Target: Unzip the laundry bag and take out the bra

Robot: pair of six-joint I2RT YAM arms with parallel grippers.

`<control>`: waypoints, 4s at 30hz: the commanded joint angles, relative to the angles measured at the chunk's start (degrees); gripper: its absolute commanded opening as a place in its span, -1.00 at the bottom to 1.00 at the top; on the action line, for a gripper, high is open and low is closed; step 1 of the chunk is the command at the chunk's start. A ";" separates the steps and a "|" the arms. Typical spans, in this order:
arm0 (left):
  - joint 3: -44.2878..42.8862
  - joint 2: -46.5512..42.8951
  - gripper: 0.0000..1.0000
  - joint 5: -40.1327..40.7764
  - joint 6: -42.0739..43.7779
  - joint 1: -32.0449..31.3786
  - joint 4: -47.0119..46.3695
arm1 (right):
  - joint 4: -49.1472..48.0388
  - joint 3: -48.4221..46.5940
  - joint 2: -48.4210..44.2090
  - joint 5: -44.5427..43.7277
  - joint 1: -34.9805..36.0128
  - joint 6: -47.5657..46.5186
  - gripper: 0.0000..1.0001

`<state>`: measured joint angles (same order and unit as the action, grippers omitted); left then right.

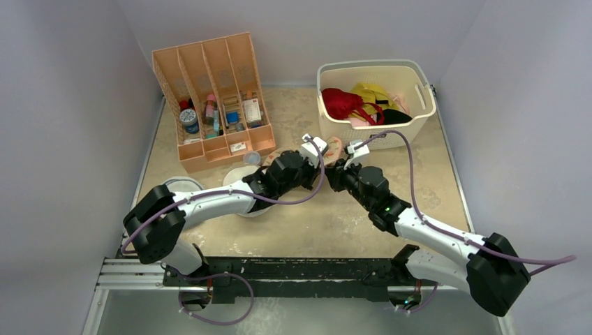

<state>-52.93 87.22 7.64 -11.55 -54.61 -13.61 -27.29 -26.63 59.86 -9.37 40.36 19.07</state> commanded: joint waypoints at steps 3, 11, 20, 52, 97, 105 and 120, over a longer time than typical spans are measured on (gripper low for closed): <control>-2.71 -0.27 -1.00 -2.56 -1.72 -0.06 -2.13 | -4.41 -1.71 2.25 -2.14 -0.05 -0.05 -0.51; -2.82 -0.22 -1.00 -2.66 -1.81 -0.06 -2.04 | -2.70 -2.70 2.99 -5.29 -0.10 0.93 -0.55; -2.86 -0.05 -1.00 -1.14 -1.56 -0.06 -1.58 | 2.50 -2.78 0.03 -9.40 -0.04 1.67 -0.94; -4.85 0.40 -0.87 -4.83 6.38 -0.12 4.09 | 12.52 -5.30 -4.57 2.16 -7.53 -5.02 -1.00; -7.49 0.33 -1.00 -11.28 10.70 -0.14 9.23 | 24.76 -7.82 -6.61 4.28 -7.65 3.22 -1.00; -7.92 0.36 -1.00 -15.13 12.45 -0.22 10.90 | 24.18 -9.10 -3.23 -3.51 -10.34 1.56 -1.00; -7.88 -0.32 -0.51 -15.42 11.63 -0.29 10.00 | 16.70 -7.45 -3.19 14.35 -15.61 -6.76 -1.00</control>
<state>-58.39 88.51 -6.79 -0.14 -54.81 -1.93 -7.22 -33.12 60.71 -0.75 25.23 16.62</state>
